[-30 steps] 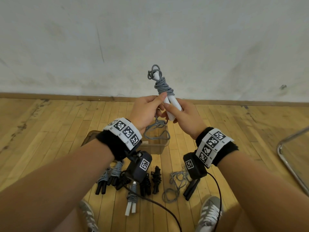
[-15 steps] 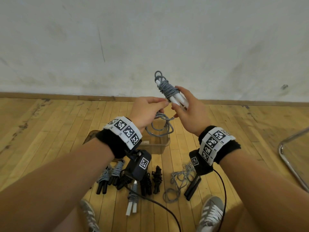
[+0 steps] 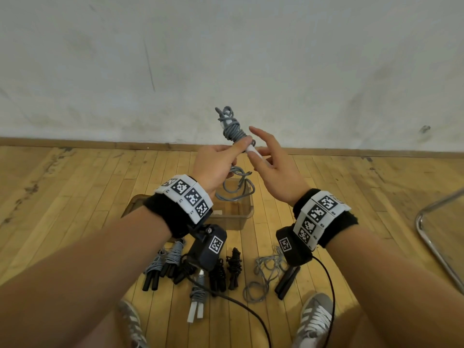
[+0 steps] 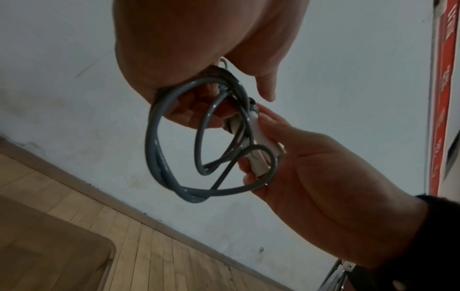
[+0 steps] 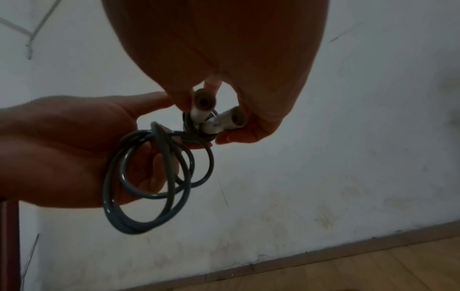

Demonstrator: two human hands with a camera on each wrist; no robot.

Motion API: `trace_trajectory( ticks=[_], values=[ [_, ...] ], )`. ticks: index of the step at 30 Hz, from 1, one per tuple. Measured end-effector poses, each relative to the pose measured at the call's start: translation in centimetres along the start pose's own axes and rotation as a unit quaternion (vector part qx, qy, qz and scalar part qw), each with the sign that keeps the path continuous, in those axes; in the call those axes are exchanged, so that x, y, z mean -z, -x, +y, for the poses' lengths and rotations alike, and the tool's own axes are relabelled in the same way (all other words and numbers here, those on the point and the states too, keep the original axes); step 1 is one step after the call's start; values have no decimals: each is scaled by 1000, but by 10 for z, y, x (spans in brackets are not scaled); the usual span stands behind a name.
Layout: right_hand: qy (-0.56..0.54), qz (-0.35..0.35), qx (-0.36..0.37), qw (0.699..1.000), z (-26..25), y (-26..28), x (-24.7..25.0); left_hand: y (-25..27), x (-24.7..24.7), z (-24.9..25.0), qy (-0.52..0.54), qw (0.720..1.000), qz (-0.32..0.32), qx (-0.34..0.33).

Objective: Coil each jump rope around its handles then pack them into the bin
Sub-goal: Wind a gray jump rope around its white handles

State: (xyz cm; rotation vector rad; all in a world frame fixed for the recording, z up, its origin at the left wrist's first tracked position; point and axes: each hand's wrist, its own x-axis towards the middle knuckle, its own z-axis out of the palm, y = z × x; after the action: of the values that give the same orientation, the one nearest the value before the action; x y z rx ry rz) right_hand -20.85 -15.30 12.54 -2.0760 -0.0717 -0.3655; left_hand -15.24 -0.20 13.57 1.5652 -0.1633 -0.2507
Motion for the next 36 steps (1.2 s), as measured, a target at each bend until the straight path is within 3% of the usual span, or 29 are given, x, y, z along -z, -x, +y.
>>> trace_trajectory(
  ticks=[6,8,12,20,23,29,34,36],
  values=[
    [-81,33,-64,994,-6,-1,-3,3,1,6,5,999,-30,-25],
    [-117,11,-87,989,-7,-1,-4,3,0,6,6,998,-40,-40],
    [-86,-18,-40,995,-5,1,-4,1,0,3,-8,997,-57,-42],
    [-49,35,-28,998,0,-2,3,-1,4,-2,-17,996,-90,-20],
    [-73,42,-35,996,1,-2,1,0,5,-2,-29,997,-69,-20],
    [-6,77,-34,996,2,-4,4,2,3,3,-12,999,-41,-32],
    [71,47,-39,996,8,-4,2,5,-1,0,-7,999,-27,-18],
    [55,31,-43,997,5,-2,-2,4,-1,-1,-8,1000,-17,-10]
  ],
)
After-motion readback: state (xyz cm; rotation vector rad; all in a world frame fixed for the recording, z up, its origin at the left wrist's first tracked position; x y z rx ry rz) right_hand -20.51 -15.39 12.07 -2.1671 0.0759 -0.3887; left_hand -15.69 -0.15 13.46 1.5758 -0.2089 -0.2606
